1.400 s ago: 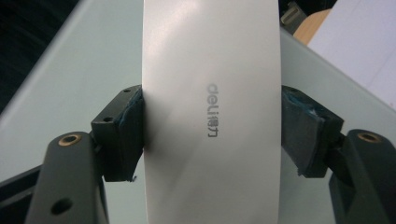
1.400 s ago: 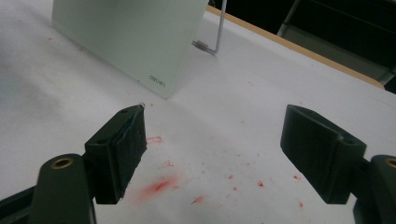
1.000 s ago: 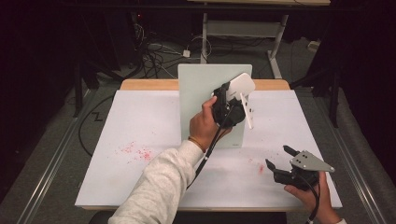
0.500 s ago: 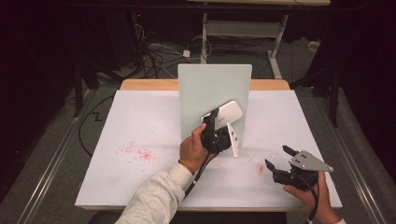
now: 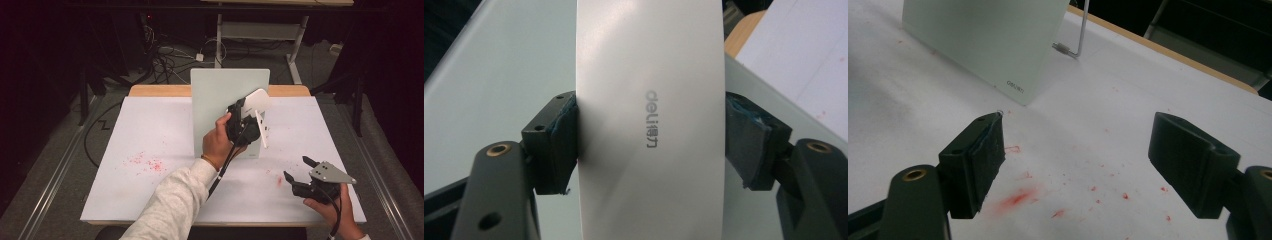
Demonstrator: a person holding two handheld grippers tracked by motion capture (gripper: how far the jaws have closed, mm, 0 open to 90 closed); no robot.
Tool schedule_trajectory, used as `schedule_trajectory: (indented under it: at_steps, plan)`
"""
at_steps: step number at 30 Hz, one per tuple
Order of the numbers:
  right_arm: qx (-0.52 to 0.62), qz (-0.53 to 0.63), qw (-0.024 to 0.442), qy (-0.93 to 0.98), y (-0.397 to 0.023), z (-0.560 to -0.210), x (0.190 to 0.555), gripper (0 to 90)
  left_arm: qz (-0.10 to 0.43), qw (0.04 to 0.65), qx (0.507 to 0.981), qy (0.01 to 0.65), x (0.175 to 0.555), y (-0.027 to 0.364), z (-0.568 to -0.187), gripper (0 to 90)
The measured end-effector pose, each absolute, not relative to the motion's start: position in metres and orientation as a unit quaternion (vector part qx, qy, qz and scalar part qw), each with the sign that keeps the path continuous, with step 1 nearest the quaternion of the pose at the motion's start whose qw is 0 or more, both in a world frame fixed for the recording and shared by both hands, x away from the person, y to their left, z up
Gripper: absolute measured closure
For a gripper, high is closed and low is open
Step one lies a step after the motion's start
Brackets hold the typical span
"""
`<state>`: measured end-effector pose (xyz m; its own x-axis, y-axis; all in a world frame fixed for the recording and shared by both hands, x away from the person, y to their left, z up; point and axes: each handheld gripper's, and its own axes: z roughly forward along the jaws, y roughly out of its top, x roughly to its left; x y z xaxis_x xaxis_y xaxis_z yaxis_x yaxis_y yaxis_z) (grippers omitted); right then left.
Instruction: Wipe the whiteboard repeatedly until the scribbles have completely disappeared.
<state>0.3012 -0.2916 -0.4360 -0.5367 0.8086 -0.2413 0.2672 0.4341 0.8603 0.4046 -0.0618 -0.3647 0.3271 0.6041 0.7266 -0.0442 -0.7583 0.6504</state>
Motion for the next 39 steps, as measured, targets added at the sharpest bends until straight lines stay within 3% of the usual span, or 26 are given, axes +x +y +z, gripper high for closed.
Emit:
schedule_trajectory:
  at_steps: [9,22,39]
  plan:
    - [0.347,0.405,0.335,0.777,-0.292,-0.436,0.301,22.8,0.543,0.301,0.759,0.198,0.413,-0.064,-0.342,29.2]
    - [0.346,0.404,0.334,0.778,-0.291,-0.436,0.302,22.8,0.55,0.26,0.778,0.159,0.394,-0.054,-0.389,29.2]
    - [0.354,0.403,0.323,0.78,-0.29,-0.438,0.305,22.9,0.515,0.228,0.817,0.124,0.374,-0.008,-0.435,29.3]
